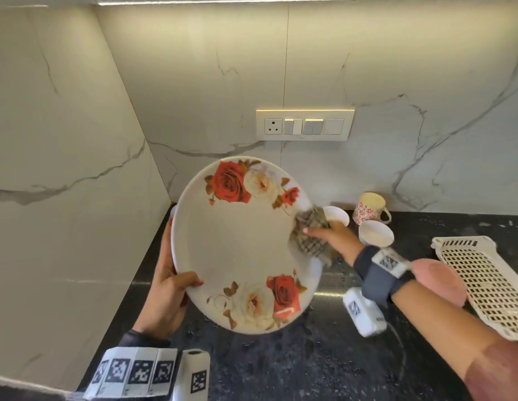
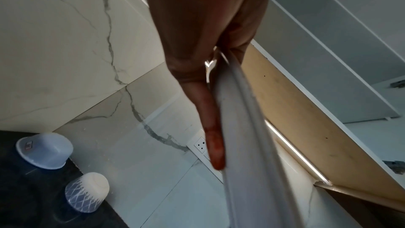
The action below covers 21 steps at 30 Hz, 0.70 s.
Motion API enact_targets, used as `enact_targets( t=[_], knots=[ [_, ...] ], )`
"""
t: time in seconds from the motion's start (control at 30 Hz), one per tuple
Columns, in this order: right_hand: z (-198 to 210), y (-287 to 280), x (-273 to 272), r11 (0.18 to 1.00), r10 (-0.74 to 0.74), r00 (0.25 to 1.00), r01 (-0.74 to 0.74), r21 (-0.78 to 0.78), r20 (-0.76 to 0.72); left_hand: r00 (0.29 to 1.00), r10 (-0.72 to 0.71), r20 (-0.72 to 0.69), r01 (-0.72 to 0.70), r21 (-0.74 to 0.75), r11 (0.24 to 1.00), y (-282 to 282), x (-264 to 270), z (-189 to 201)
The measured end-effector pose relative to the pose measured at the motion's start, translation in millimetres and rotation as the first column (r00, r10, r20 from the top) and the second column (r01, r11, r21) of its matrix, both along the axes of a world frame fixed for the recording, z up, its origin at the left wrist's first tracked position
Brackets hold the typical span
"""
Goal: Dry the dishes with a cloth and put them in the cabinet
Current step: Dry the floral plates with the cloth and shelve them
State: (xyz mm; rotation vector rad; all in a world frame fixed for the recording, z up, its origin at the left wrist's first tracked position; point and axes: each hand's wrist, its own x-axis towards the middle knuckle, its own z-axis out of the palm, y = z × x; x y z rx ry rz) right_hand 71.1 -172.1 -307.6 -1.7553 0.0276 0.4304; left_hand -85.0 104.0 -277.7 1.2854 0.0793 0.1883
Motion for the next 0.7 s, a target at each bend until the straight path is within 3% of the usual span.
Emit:
enact_targets(
  t=[0.1, 0.17, 0.3, 0.4, 0.5, 0.6, 0.7],
  knots=[
    [-47, 7, -40, 0.975, 0.007, 0.936, 0.071, 0.209, -0.353, 0.997, 0.03, 0.068, -0.029, -0.011, 1.0, -10, 10, -4],
    [-63, 19, -58, 0.917, -0.014, 0.864, 0.211, 0.337, -0.503, 0.995, 0.027, 0.097, -0.026, -0.018, 1.0, -23, 13, -11],
    [-71, 21, -54, 0.808, -0.175, 0.838, 0.422, 0.411, -0.517, 0.998, 0.014, 0.058, -0.015, 0.014, 1.0, -42, 12, -25],
    [-54, 1, -36, 0.801, -0.295, 0.859, 0.461, 0.381, -0.418, 0.998, 0.035, -0.042, -0.036, -0.024, 0.999, -33, 12, -27],
    [-21, -21, -19, 0.844, -0.332, 0.917, 0.394, 0.365, -0.221, 0.988, 0.038, -0.149, -0.047, -0.057, 0.997, -8, 14, -22],
    [17, -38, -2, 0.921, -0.295, 0.955, 0.272, 0.28, 0.042, 0.979, 0.002, -0.205, 0.023, 0.117, 0.993, 15, 25, -13],
    [59, -36, 5, 0.995, -0.089, 0.934, 0.096, -0.004, 0.347, 0.983, 0.006, -0.186, 0.059, 0.343, 0.938, 19, 48, 1]
  ],
)
